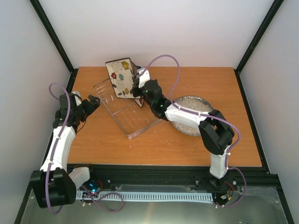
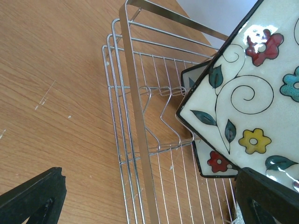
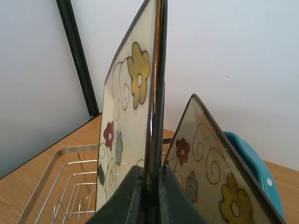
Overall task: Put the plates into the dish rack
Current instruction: Insert the plate into the dish rack.
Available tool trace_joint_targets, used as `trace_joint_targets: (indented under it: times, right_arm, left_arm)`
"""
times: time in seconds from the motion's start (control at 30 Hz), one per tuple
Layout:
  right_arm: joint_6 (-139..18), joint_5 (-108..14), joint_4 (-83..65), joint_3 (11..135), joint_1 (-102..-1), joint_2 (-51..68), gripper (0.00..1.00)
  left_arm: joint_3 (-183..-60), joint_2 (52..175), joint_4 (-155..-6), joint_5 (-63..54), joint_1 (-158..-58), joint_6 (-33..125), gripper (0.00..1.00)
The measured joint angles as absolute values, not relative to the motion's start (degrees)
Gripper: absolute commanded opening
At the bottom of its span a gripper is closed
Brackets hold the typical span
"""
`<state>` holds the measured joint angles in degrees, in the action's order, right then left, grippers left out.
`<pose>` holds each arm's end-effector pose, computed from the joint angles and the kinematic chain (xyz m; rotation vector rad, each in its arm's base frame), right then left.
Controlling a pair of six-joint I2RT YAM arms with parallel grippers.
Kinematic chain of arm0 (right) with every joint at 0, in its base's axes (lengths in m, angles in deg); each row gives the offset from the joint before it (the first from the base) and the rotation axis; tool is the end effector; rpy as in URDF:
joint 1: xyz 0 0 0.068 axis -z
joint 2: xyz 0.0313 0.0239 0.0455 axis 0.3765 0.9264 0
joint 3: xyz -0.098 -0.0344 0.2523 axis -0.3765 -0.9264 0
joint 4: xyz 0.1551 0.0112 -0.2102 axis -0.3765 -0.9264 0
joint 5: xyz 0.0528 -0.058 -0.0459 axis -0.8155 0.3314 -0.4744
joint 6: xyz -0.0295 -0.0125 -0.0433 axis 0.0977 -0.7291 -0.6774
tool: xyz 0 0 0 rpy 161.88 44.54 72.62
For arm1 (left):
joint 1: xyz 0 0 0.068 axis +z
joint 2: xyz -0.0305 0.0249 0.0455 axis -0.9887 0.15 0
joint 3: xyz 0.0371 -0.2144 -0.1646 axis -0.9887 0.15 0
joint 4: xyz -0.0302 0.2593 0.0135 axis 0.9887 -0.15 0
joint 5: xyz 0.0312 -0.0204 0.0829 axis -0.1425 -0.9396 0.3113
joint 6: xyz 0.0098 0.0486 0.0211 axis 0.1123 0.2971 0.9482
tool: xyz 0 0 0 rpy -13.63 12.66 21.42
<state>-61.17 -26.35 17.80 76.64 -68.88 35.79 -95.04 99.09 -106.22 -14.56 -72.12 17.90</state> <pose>0.3181 0.3265 0.2902 -0.3971 1.5991 0.5213 0.2256 0.0253 0.2721 -0.7846 2.1413 -0.6451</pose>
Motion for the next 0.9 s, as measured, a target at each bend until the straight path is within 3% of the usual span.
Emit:
trace_joint_targets:
  times: [0.37,0.57,0.9]
  right_arm:
    - [-62.37,-26.37,16.31,78.65,-68.88,35.79,0.03]
    - [-61.52,-25.65,14.63,78.65,-68.81,35.53,0.03]
    - [-59.96,-25.82,8.58,78.59,-68.62,34.65,0.03]
  left_arm:
    - [-95.00,101.04,-104.59,-16.48,-72.12,18.47,0.99]
    - [-97.21,112.36,-102.81,-21.97,-73.21,21.62,0.98]
    - [-115.96,124.21,-99.23,-31.57,-74.52,27.92,0.96]
